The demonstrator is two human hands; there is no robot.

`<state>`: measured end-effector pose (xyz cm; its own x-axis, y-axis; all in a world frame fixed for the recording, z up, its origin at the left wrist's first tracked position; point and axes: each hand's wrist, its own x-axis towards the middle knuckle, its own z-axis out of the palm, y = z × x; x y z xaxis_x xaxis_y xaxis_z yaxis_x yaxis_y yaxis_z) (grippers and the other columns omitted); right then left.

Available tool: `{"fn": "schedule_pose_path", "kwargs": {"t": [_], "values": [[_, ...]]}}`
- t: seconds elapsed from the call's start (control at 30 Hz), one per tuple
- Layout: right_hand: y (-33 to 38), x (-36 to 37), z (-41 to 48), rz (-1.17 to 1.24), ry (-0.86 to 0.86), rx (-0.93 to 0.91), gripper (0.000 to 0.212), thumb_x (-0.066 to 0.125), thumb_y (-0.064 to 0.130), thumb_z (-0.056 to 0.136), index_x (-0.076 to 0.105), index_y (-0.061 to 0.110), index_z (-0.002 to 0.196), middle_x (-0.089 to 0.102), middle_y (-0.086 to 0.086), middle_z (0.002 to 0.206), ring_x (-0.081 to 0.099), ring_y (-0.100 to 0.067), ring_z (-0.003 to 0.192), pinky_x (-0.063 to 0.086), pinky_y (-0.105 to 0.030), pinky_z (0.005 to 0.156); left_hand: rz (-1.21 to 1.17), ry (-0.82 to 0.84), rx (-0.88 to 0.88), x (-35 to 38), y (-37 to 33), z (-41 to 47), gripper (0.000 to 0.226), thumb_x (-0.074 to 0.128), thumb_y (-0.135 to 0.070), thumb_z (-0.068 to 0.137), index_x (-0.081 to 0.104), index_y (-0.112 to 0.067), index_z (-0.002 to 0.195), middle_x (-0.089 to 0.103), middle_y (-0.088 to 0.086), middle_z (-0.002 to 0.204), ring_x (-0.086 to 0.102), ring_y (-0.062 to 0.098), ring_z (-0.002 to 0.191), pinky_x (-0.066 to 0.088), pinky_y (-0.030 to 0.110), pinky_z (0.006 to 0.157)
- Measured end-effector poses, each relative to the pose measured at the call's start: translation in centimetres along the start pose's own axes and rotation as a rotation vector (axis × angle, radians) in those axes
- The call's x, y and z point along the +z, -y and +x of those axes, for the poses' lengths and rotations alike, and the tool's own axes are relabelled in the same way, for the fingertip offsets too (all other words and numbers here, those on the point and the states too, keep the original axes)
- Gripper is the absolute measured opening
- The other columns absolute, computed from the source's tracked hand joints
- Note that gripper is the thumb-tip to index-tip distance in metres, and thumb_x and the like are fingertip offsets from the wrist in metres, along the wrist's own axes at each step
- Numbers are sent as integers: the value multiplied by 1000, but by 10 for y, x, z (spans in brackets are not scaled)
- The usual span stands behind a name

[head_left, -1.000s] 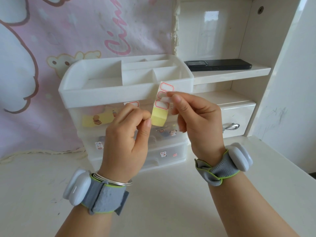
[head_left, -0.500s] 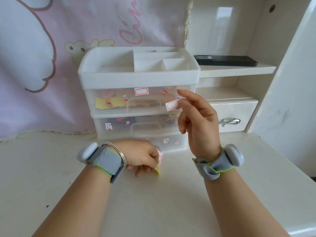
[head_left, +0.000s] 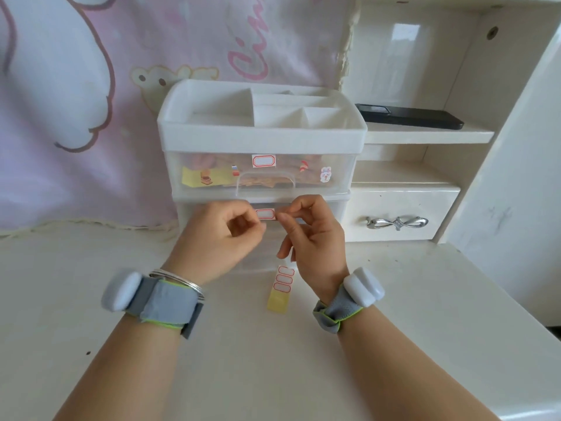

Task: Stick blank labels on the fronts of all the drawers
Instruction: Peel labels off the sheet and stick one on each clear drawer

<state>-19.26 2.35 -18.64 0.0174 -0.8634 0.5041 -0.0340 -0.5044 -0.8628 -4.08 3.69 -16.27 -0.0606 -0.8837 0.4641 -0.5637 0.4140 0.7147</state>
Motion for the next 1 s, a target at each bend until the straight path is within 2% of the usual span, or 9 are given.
{"fn": "schedule_pose_path", "kwargs": {"t": [0.13, 0.2, 0.3, 0.37, 0.47, 0.67, 0.73, 0.83, 1.0], "values": [[-1, 5, -1, -8, 4, -2, 28, 59, 7, 89, 48, 30, 77, 68, 10, 82, 56, -16, 40, 39, -22, 42, 82, -424, 94, 9, -5, -3, 12, 57, -21, 69, 58, -15, 59, 52, 0, 49, 48, 11, 48, 40, 23, 50], [-1, 6, 0, -8, -4, -5, 29, 58, 8, 90, 48, 31, 76, 68, 9, 83, 57, -16, 40, 39, -23, 42, 152, -646, 155, 11, -6, -3, 14, 55, -15, 73, 57, -8, 60, 51, -1, 54, 46, 19, 57, 37, 26, 56], [0, 7, 1, -7, -25, -15, 34, 58, 8, 90, 48, 36, 75, 68, 8, 83, 57, -16, 40, 38, -24, 40, 322, -817, 194, 17, -1, -2, 14, 58, -16, 80, 59, -7, 68, 57, 7, 68, 46, 29, 70, 32, 31, 68], [0, 7, 1, -8, -32, -19, 36, 58, 8, 90, 48, 39, 74, 68, 9, 82, 57, -16, 40, 38, -24, 40, 379, -852, 161, 22, 7, 0, 19, 60, -24, 82, 60, -8, 72, 56, 13, 77, 46, 32, 77, 30, 33, 71], [-1, 8, 0, -24, -54, -27, 33, 60, 8, 89, 48, 35, 75, 68, 8, 81, 57, -16, 40, 39, -22, 41, 397, -842, 145, 29, 18, 1, 30, 61, -31, 86, 56, -7, 69, 51, 17, 77, 36, 26, 78, 27, 33, 69], [0, 10, -1, -50, -88, -21, 27, 62, 9, 87, 48, 29, 77, 68, 14, 76, 58, -16, 40, 40, -23, 41, 356, -830, 155, 39, 31, 0, 34, 60, -40, 86, 56, -9, 71, 44, 8, 86, 34, 23, 79, 22, 27, 74], [1, 10, -1, -49, -92, -16, 26, 62, 9, 87, 48, 29, 78, 68, 13, 76, 58, -16, 40, 40, -22, 42, 341, -831, 154, 43, 32, 0, 34, 61, -41, 85, 54, -11, 71, 35, 0, 88, 34, 23, 80, 21, 26, 75], [1, 11, -2, -50, -103, -16, 27, 62, 10, 87, 48, 30, 77, 68, 10, 78, 59, -17, 41, 40, -20, 42, 349, -837, 149, 46, 34, 0, 30, 66, -36, 83, 55, -11, 69, 31, -2, 88, 34, 22, 79, 20, 26, 76], [2, 13, -2, -56, -107, -13, 26, 63, 11, 87, 48, 31, 77, 68, 16, 76, 60, -16, 41, 41, -23, 41, 344, -851, 124, 48, 32, 1, 29, 69, -34, 82, 57, -12, 67, 40, 7, 87, 35, 21, 79, 20, 25, 77]]}}
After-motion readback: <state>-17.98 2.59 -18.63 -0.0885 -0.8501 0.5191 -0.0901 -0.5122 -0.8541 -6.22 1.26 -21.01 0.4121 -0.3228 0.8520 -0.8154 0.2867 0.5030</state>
